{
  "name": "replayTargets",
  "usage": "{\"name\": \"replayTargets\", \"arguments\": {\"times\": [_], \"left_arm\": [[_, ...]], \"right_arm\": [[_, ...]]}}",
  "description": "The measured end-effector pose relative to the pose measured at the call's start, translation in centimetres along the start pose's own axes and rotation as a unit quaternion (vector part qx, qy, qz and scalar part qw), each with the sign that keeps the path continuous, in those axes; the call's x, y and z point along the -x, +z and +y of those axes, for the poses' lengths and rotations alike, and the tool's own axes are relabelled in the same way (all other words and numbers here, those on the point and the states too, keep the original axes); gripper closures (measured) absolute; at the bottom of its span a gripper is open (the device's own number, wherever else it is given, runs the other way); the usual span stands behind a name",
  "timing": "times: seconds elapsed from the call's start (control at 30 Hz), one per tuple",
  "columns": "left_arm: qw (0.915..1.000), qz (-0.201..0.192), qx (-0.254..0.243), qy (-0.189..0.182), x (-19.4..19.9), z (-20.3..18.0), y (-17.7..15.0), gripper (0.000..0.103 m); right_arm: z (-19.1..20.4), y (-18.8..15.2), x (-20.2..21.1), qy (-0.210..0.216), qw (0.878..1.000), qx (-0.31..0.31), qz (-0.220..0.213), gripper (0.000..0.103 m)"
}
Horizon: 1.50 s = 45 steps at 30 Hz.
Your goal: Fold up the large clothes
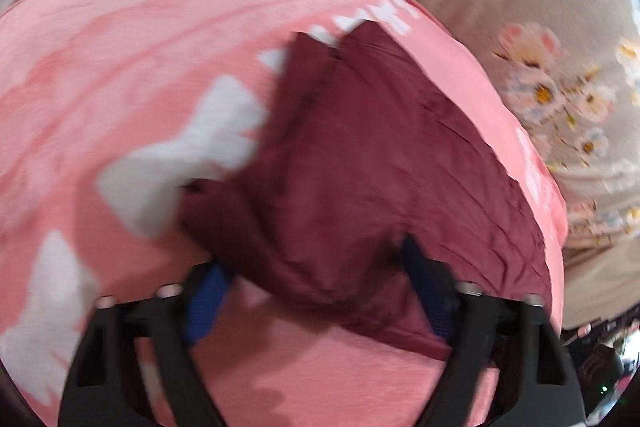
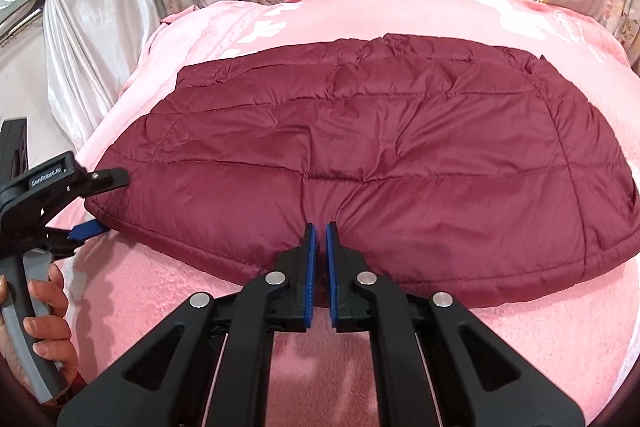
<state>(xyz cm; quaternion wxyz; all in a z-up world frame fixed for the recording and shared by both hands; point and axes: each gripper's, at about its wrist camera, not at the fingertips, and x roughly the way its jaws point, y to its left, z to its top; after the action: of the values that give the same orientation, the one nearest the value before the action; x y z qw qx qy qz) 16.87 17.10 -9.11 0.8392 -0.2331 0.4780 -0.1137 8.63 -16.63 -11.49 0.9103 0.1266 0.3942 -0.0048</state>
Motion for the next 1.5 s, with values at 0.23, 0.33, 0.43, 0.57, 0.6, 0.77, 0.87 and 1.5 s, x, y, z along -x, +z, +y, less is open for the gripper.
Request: {"name": "replayTargets", "arguments": {"times": [0.23, 0.33, 0.43, 0.57, 0.6, 0.77, 0.87, 1.5], "left_arm": [[0.9953, -0.053, -0.082, 0.0, 3.7, -5.0, 0.0, 0.092], [0.9904, -0.073, -0.114, -0.028, 6.5, -7.3, 0.5, 0.095], [0.9847, -0.081, -0.146, -0.048, 8.4, -9.8, 0.2, 0.096], [0.9734, -0.103, -0.19, -0.077, 11.0, -13.4, -0.8, 0.097], [0.9696, -0.107, -0.204, -0.083, 11.7, -14.2, -1.3, 0.097], [0.9551, -0.081, -0.264, -0.107, 11.0, -19.3, -3.8, 0.097], [0.9475, -0.05, -0.299, -0.102, 8.5, -22.5, -5.5, 0.095], [0.9569, -0.012, -0.289, -0.022, 4.5, -25.6, -9.8, 0.024]], "right_arm": [[-0.8, -0.3, 0.4, 0.006, 1.0, -0.025, 0.001, 0.099], [-1.3, -0.6, 1.1, 0.02, 0.999, -0.039, 0.011, 0.098], [-1.5, -0.7, 0.6, 0.035, 0.998, -0.052, 0.024, 0.098], [-0.3, -0.7, -0.3, 0.083, 0.994, -0.062, 0.038, 0.1], [0.3, -0.8, -0.7, 0.106, 0.992, -0.059, 0.044, 0.1], [0.9, -0.9, -0.1, 0.141, 0.988, -0.049, 0.044, 0.102], [-2.0, -0.7, 3.0, 0.124, 0.99, -0.064, 0.023, 0.1], [-10.0, -0.8, 17.5, -0.044, 0.99, -0.076, -0.107, 0.055]]}}
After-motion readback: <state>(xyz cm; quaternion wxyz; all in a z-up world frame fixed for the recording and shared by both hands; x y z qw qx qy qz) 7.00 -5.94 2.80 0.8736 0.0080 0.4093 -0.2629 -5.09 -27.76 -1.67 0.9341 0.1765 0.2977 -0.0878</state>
